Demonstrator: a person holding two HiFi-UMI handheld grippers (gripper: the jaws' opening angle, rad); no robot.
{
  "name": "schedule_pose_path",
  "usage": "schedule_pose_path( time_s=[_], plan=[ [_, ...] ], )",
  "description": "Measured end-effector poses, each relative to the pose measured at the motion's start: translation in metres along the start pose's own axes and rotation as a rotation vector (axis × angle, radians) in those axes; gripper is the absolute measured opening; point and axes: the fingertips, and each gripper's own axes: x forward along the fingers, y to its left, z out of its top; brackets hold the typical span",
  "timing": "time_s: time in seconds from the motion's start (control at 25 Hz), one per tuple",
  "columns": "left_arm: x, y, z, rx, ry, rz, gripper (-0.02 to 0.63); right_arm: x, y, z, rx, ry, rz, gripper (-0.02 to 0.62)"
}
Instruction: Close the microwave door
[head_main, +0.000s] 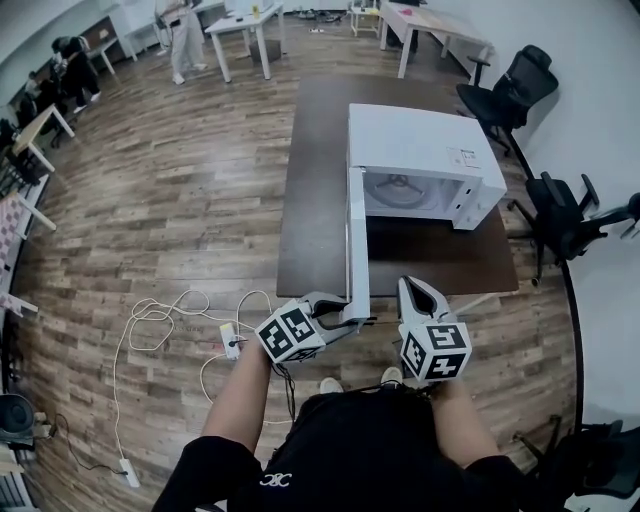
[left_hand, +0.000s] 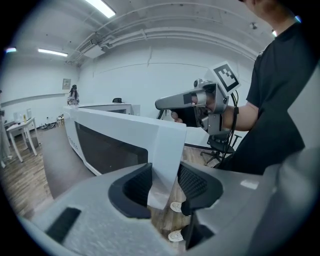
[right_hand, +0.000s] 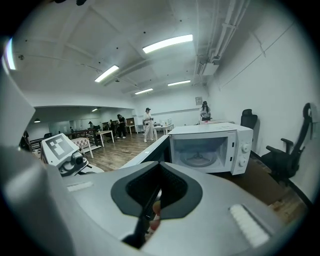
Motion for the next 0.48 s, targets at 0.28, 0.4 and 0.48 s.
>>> schedule_pose_path(
  time_s=[0.28,0.4,0.48],
  plan=[
    [0.042,-0.012,0.023,0.016,-0.004,-0.042,0.161,-0.014,-0.042,-0.001,0.042,-0.014,-0.054,0.006],
    [0.063,-0.017,0.036,0.016,-0.002,-0.044,0.16,-0.022,-0.066,0.0,0.056,-0.027,-0.073,0.006],
    [0.076,-0.018,0.045,0.016,0.001,-0.039,0.158,-0.026,-0.084,0.001,0.067,-0.036,-0.083,0.006]
  ],
)
